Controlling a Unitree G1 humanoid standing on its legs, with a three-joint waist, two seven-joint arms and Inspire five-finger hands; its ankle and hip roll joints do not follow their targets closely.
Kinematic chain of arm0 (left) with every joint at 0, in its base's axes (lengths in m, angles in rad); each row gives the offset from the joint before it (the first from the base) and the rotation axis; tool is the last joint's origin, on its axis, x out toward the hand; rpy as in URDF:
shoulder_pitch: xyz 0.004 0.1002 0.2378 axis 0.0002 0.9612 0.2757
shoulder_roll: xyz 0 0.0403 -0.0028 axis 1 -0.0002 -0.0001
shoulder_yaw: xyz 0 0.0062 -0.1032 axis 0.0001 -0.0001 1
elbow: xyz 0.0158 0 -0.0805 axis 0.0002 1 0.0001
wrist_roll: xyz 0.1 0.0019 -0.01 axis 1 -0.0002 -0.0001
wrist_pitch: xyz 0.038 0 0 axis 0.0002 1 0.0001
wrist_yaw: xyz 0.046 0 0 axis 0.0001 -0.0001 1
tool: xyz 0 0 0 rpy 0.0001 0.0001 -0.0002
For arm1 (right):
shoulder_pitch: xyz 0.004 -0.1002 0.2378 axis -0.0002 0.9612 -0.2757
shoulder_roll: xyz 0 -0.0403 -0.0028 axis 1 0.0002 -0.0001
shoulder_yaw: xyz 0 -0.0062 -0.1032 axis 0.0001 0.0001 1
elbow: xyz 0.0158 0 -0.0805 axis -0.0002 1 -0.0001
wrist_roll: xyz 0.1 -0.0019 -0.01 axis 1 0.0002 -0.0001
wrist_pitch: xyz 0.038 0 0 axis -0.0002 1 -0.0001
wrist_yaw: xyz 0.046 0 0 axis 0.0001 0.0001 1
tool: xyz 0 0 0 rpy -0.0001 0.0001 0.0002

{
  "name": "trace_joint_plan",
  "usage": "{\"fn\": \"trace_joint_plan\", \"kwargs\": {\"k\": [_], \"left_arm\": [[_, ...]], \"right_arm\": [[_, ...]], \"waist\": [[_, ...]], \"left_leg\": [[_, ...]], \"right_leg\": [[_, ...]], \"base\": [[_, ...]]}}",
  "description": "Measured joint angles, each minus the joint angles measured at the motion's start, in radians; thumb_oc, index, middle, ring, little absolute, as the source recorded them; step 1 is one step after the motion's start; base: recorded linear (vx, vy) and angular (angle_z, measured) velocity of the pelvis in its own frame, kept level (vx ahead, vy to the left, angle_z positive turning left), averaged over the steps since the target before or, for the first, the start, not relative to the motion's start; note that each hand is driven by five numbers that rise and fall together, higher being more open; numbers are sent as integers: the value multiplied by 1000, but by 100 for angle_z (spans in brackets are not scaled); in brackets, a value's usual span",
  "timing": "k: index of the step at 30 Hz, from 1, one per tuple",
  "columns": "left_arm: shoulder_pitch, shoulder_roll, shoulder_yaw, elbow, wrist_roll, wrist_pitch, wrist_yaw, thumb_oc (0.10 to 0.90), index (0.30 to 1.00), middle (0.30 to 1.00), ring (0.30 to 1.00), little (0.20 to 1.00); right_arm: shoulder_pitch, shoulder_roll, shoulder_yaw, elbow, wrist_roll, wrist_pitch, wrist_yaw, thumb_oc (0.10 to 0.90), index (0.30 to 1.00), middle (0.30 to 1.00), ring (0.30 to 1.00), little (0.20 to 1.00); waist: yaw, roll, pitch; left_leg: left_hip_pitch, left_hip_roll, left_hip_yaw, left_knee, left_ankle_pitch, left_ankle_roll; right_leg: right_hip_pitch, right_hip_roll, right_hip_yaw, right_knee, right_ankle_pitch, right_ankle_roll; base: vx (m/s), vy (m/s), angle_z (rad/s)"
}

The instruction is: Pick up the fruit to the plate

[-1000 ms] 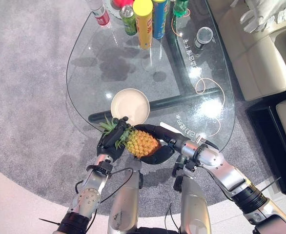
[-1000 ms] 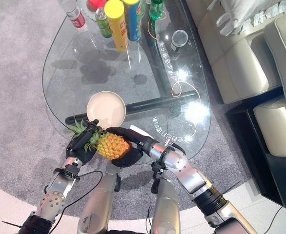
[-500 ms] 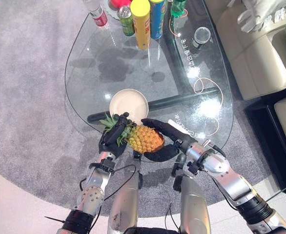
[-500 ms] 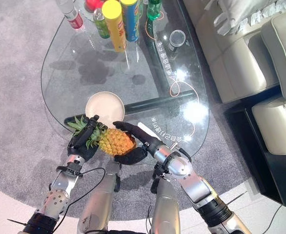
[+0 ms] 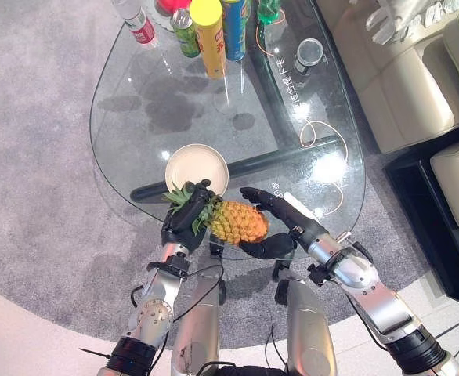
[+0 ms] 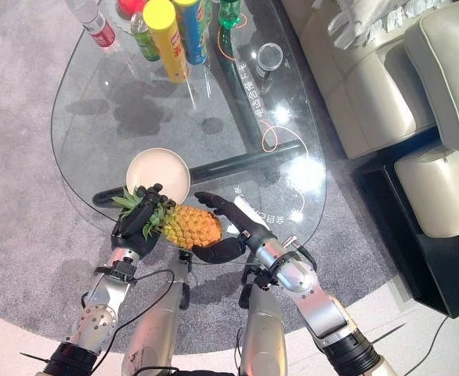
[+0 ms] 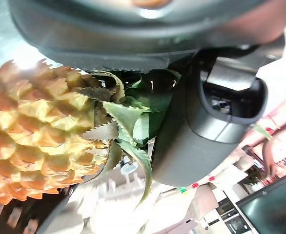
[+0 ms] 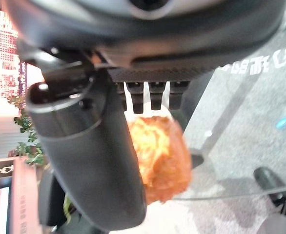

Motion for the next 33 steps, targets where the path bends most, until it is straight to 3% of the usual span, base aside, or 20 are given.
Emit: {"fn": "trace_joint_plan", "kwargs": {"k": [3, 6, 12, 22, 29, 33], "left_arm": [[12, 4, 43, 1, 43, -44, 25, 100, 300, 300, 300, 200], [17, 5, 99, 6, 57, -134, 60, 100, 300, 300, 300, 200], [-21, 5, 135, 28, 169, -262, 149, 100, 300, 300, 300, 200], [-117, 9, 125, 46, 512, -323, 395, 100, 300, 300, 300, 200], [-214, 20, 116, 113, 771, -400, 618, 100, 300, 300, 300, 200], [-268, 31, 107, 152, 852, -430, 693, 100, 300, 300, 300, 200]], "right_arm": [[5, -1, -69, 36, -19, 3, -19, 800, 900, 900, 900, 900], [4, -17, -137, 87, -20, 12, -32, 800, 900, 900, 900, 900], [2, -19, -126, 113, -17, 23, -35, 800, 900, 900, 900, 900], [-61, -16, -72, 126, -10, 48, -33, 800, 900, 900, 900, 900], [-135, -3, -7, 171, 28, 82, -15, 800, 900, 900, 900, 900], [-166, 5, 24, 218, 32, 102, -15, 800, 900, 900, 900, 900]], "waist": [[-1, -5, 1], [-1, -5, 1], [-1, -7, 1], [-6, -23, 2], [-31, -34, 2], [-43, -38, 3]], "left_leg": [[5, 0, 1, 0, 0, 0], [6, 1, 1, 0, 0, 0], [5, 2, 1, 0, 0, 0], [-1, 2, 0, 0, 0, 0], [-50, 2, 1, 2, 1, 0], [-76, 2, 2, 3, 2, 1]], "right_leg": [[5, 0, 1, 0, 0, 0], [6, 0, 0, 0, 0, 0], [6, 1, 0, 0, 0, 0], [-2, 1, 0, 2, 0, 0], [-51, 0, 0, 7, 0, -1], [-79, 1, 1, 9, 1, -1]], "base": [[0, 0, 0], [0, 0, 0], [0, 0, 0], [-1, 13, 0], [-19, 55, 0], [-33, 51, -1]]}}
